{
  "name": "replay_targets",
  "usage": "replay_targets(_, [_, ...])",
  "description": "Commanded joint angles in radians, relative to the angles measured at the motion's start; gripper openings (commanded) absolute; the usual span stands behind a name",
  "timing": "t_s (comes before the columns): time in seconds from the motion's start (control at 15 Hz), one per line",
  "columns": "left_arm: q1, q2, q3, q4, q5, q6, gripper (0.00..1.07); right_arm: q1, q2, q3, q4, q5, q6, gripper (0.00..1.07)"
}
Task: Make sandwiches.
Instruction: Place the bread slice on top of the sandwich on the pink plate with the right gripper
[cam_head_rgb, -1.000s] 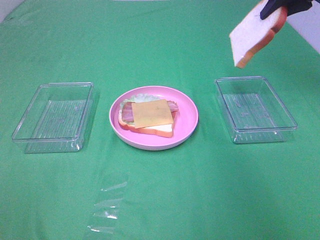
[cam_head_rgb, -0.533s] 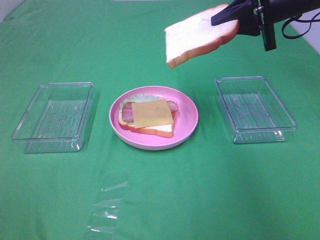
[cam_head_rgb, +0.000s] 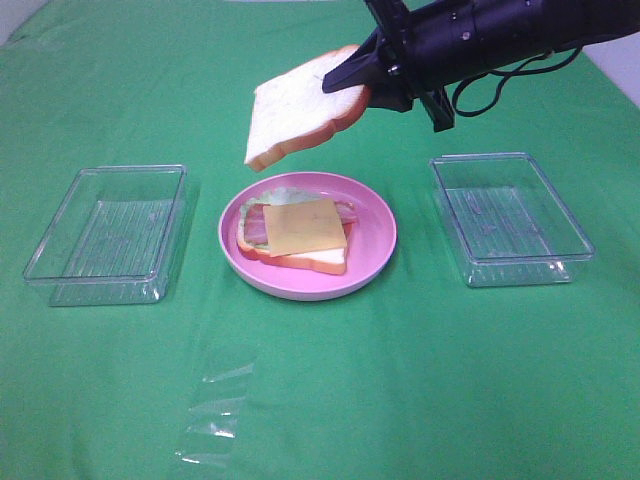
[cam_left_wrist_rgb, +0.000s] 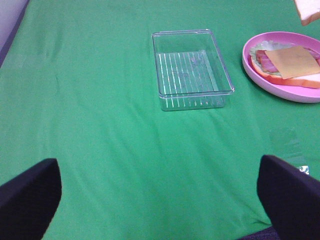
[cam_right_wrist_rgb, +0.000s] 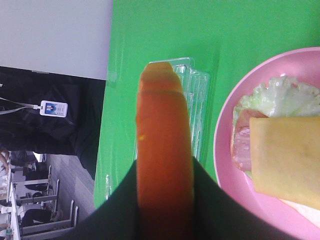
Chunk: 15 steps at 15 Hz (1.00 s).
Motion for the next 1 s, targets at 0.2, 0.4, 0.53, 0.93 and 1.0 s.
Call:
replay_targets(0.2, [-0.001, -0.020, 0.001, -0.006, -0.005, -0.006, 0.98, 0.024, 0.114, 0.003, 0.022, 0.006, -0.013, 0.03])
replay_targets(0.4, [-0.001, -0.020, 0.001, -0.006, -0.005, -0.006, 0.98, 0.024, 0.180, 0.003, 0.061, 0.013, -0.014, 0.03])
replay_targets(0.53, [-0.001, -0.020, 0.001, -0.006, -0.005, -0.006, 0.98, 0.024, 0.217, 0.003, 0.157, 0.039, -0.073, 0.03])
replay_targets(0.93, [-0.001, -0.020, 0.001, -0.006, -0.005, -0.006, 0.98, 0.024, 0.251, 0.003, 0.163, 0.023, -0.085, 0.04])
replay_targets(1.0, [-0.001, -0.020, 0.001, -0.006, -0.005, -0.006, 0.98, 0.024, 0.251, 0.003, 0.163, 0.017, -0.085, 0.04])
